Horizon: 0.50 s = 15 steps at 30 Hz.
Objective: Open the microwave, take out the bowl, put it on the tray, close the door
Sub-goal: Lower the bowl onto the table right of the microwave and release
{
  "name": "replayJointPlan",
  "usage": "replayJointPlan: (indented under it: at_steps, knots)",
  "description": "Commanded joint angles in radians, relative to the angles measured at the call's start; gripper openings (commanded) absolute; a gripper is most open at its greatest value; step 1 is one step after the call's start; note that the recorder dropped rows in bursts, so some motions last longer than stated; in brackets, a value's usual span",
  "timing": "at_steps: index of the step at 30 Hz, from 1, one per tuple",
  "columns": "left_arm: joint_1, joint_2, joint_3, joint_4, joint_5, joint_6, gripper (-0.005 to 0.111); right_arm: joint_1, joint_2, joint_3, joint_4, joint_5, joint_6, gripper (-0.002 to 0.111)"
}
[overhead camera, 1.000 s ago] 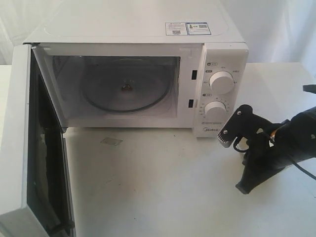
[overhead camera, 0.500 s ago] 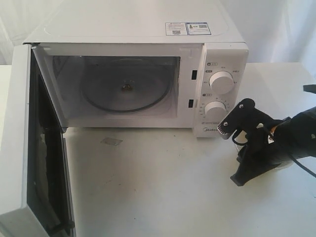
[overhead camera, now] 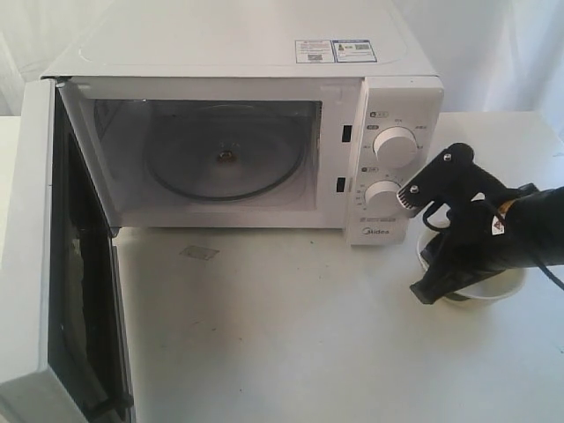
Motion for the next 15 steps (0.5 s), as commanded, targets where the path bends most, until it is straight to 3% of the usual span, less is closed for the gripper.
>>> replayJointPlan:
  at_steps: [1,10,15]
  knots:
    - [0.002,-0.004,0.004,-0.001,0.003,-0.003,0.000,-0.001,-0.028,-0.003,0.010,-0.009,0.015,0.051]
    - [0.002,-0.004,0.004,-0.001,0.003,-0.003,0.000,0.030,-0.127,-0.007,0.032,-0.014,0.213,0.053]
    - [0.002,-0.004,0.004,-0.001,0.003,-0.003,0.000,0.099,-0.231,-0.047,0.242,0.094,0.225,0.041]
